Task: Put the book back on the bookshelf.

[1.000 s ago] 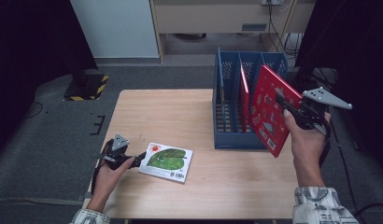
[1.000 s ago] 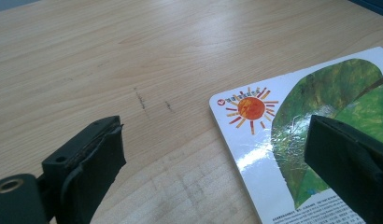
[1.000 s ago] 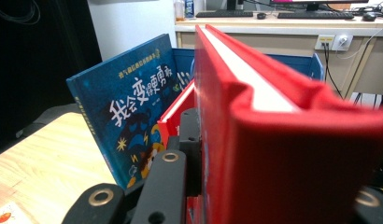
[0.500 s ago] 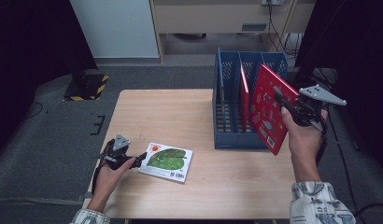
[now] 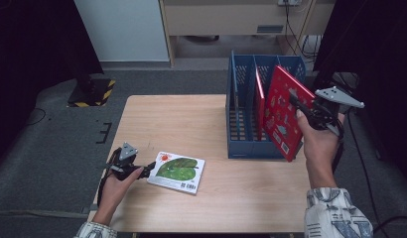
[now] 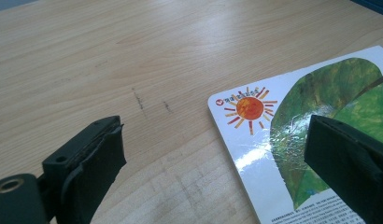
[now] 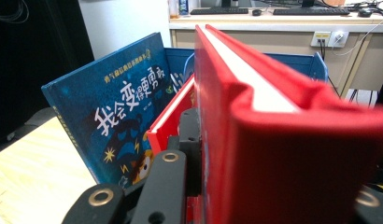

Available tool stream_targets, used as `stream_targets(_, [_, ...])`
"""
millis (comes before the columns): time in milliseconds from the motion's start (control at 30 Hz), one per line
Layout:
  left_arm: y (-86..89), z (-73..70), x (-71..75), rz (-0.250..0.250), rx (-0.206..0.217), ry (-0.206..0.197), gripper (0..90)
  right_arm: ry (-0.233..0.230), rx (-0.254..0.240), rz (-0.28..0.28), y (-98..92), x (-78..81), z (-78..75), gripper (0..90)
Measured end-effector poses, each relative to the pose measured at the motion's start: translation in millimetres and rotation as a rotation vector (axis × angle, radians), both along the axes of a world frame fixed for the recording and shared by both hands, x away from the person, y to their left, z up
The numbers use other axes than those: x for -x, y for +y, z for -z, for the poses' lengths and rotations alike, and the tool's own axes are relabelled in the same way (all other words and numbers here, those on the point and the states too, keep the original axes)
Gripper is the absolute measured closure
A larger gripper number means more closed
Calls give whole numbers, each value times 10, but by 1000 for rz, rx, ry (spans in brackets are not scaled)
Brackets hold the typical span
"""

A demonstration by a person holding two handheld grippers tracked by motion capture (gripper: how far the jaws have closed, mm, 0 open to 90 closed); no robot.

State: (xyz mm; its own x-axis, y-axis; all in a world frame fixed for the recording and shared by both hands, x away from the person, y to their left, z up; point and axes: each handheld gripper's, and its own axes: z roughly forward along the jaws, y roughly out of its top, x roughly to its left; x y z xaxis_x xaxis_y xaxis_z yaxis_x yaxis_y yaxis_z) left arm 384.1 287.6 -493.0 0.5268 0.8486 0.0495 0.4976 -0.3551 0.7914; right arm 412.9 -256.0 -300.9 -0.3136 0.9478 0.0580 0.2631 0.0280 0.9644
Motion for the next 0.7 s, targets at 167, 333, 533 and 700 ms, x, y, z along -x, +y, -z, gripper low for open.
stream_targets(167, [0,-2,2,0,0,-1,43,-2,0,3,14,-12,-21,799])
stream_targets(333, [3,-6,3,-6,0,-4,41,-7,2,8,20,-36,-38,799])
stream_targets(533, [14,-14,9,-12,1,-10,42,-16,8,20,52,-99,-92,799])
stream_targets(700, [17,-22,14,-14,5,-16,42,-21,3,36,78,-184,-154,799])
